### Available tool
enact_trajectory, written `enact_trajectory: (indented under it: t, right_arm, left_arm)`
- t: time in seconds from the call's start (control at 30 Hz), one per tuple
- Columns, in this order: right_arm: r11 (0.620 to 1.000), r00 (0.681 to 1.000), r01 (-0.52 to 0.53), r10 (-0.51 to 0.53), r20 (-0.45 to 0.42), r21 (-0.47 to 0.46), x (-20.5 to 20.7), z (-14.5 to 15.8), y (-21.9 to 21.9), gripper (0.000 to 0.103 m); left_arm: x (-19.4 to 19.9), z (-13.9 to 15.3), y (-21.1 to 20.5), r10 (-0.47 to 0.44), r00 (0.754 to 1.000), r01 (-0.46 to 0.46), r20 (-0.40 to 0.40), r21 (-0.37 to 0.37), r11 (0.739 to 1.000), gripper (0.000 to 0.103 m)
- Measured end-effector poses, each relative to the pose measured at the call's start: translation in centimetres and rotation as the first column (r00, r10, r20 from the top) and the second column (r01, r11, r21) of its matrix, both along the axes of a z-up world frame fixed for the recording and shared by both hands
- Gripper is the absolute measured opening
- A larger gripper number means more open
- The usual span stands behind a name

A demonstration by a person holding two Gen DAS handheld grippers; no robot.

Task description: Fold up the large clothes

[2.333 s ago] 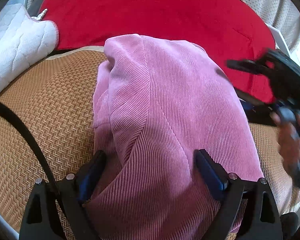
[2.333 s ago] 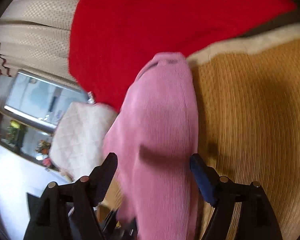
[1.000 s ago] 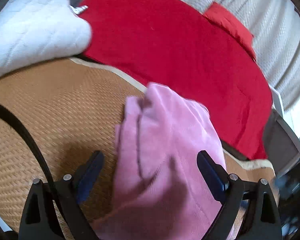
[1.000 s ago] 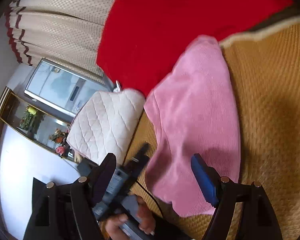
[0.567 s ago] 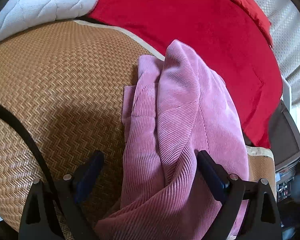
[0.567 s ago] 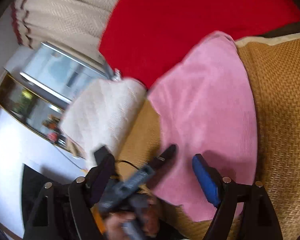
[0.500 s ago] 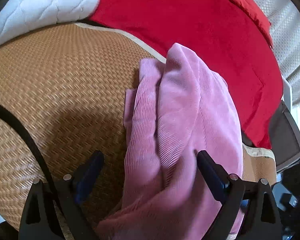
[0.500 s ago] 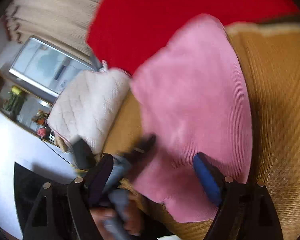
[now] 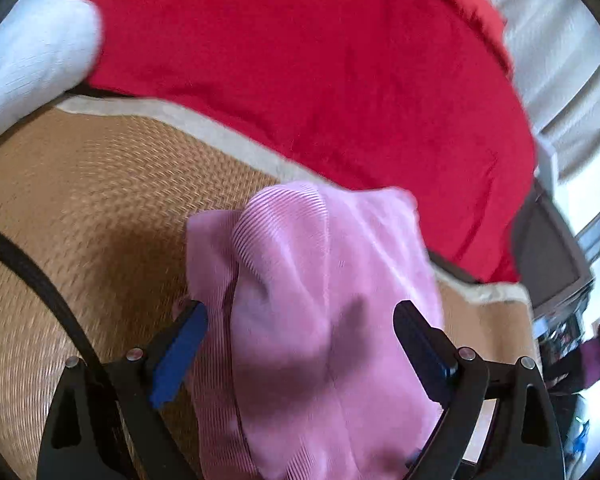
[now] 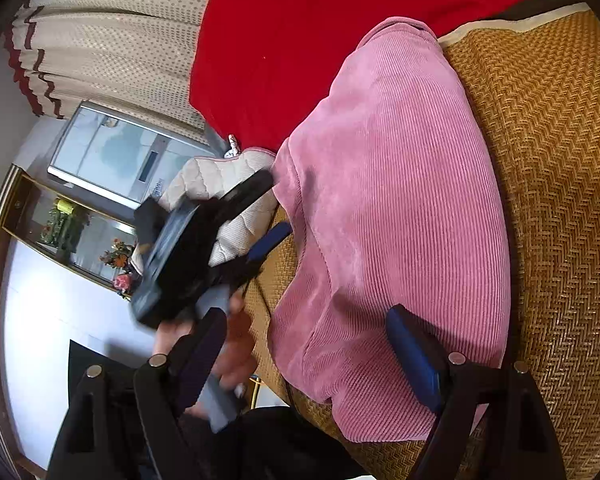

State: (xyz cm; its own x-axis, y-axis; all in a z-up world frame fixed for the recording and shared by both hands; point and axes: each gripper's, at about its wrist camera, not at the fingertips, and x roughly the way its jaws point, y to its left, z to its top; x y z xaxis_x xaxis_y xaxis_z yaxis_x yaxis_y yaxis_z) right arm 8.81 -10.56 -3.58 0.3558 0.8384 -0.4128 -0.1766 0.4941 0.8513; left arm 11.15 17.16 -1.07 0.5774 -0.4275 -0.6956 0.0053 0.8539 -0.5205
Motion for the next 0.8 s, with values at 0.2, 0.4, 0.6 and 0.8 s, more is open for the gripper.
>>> enact_trajectory:
  t: [0.2, 0.4, 0.6, 0.8]
  right_arm:
    - [0.999, 0.999, -0.026, 0.027, 0.032, -0.032, 0.0, 0.2, 0.7, 0.084]
    - [0.999, 0.999, -0.018, 0.020, 0.042, -0.044, -0.1, 0.3, 0.9, 0.084]
    - [1.000, 1.000, -0.007, 0.008, 0.026, -0.025, 0.0, -0.1, 0.8, 0.084]
    - [1.000, 1.000, 0.010, -0.010, 0.022, -0.030, 0.0, 0.0, 0.9, 0.084]
  left_arm:
    - [3.2, -2.5, 1.5, 0.012, 0.988, -0.026, -0.151, -0.090, 0.996, 0.088]
    - [1.5, -0.8, 3.1, 0.069, 0.990, -0.076, -0.126, -0.047, 0.996, 0.082]
    - [-5.4, 2.7, 4.8, 0.120, 0.993, -0.120, -0.004, -0.061, 0.991, 0.083]
    - [-11.0, 1.9, 4.5, 0.096, 0.995, -0.097, -0.009, -0.069, 0.993, 0.088]
